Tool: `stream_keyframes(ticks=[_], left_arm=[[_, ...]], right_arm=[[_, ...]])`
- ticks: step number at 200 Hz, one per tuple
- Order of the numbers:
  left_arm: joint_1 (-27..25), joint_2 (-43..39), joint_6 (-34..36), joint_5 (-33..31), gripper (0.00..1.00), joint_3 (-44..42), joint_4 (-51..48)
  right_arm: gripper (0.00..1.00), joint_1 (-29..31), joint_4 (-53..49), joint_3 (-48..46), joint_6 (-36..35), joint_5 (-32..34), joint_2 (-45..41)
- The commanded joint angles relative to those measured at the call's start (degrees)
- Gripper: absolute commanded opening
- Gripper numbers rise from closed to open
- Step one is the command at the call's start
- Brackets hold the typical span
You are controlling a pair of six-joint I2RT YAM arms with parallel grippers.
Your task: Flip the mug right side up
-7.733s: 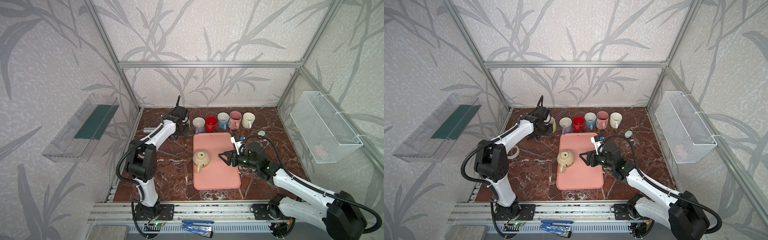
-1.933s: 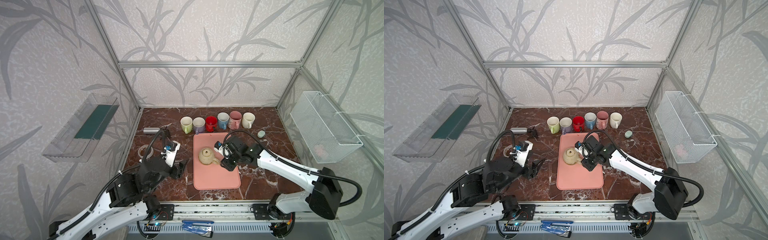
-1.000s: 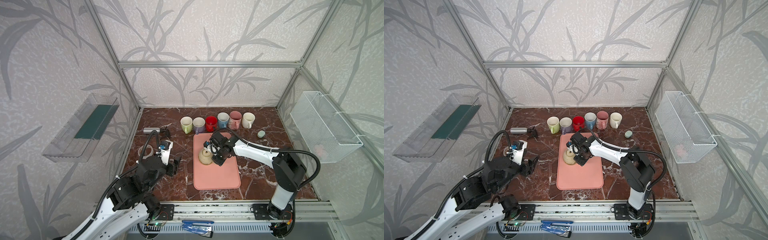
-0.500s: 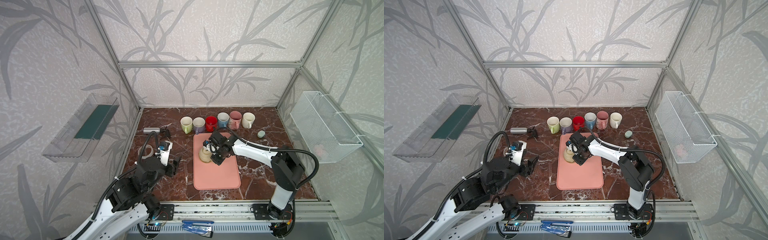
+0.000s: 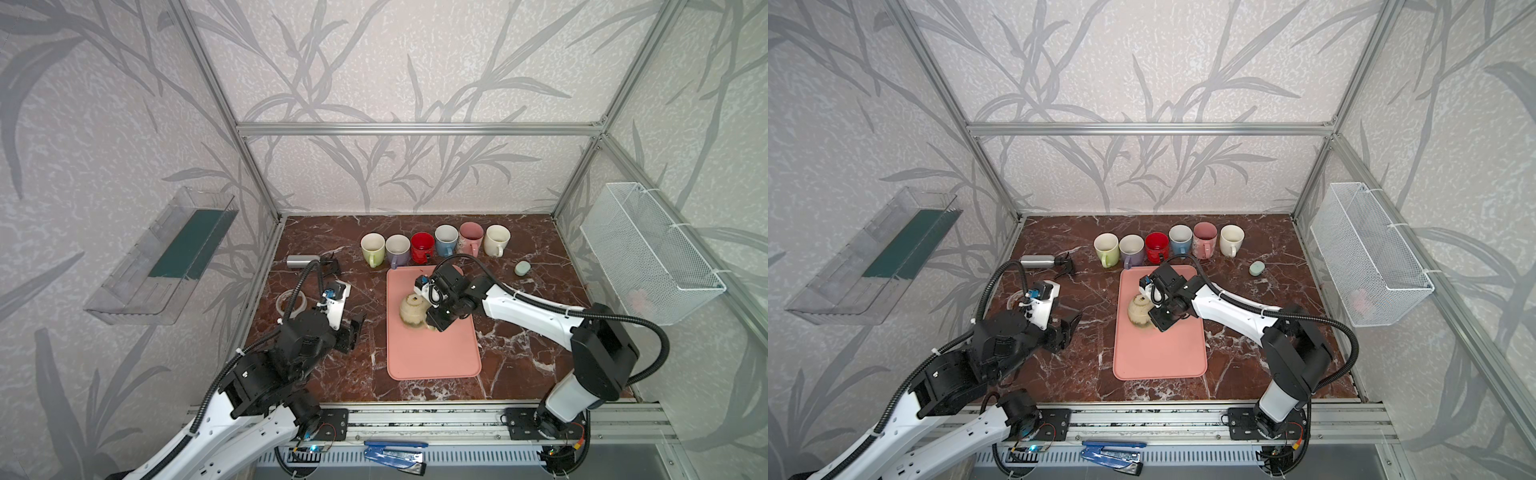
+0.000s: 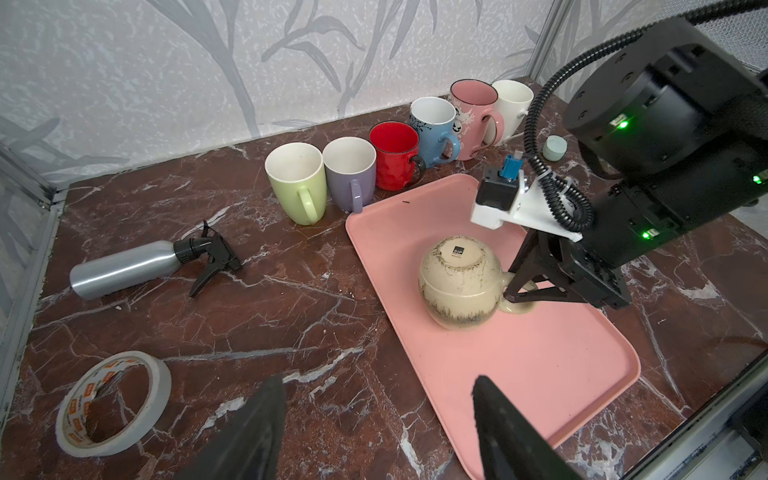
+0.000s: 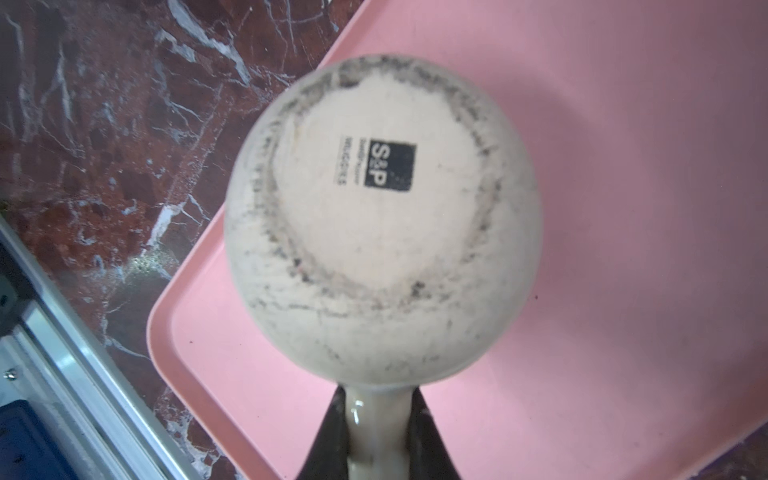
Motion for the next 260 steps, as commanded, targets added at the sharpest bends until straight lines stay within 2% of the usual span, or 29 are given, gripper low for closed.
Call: stream_keyframes(ticks=[1, 71, 106, 180, 234, 260], left_arm=[[0.37, 0.51, -0.44, 1.03, 0.70, -0.29, 0.73], [0.40, 1.09, -3.83, 1.53, 0.69, 0.81, 1.62], [0.41, 3.52, -7.64, 4.48, 0.69, 1.02, 3.62], [0.40, 4.83, -22.85, 13.57, 0.64, -13.69, 25.18], [0.39, 6.13, -26.47, 17.38, 0.60, -19.42, 35.57], [0.39, 6.56, -29.16, 19.82, 0.57, -22.66, 42.31]], right_arm=[[0.00, -1.47, 6.19, -1.86, 3.94, -5.42, -6.03], [0.00, -7.40, 18.13, -11.60, 11.05, -16.86, -16.59], [0.00, -8.49, 23.26, -15.19, 13.71, -21.01, -19.57], [0.00, -13.56, 38.17, -21.53, 23.70, -30.93, -25.55], [0.00, -15.79, 51.51, -25.52, 30.57, -33.31, -25.90], [0.00, -16.91, 58.79, -26.76, 36.58, -33.75, -24.66]])
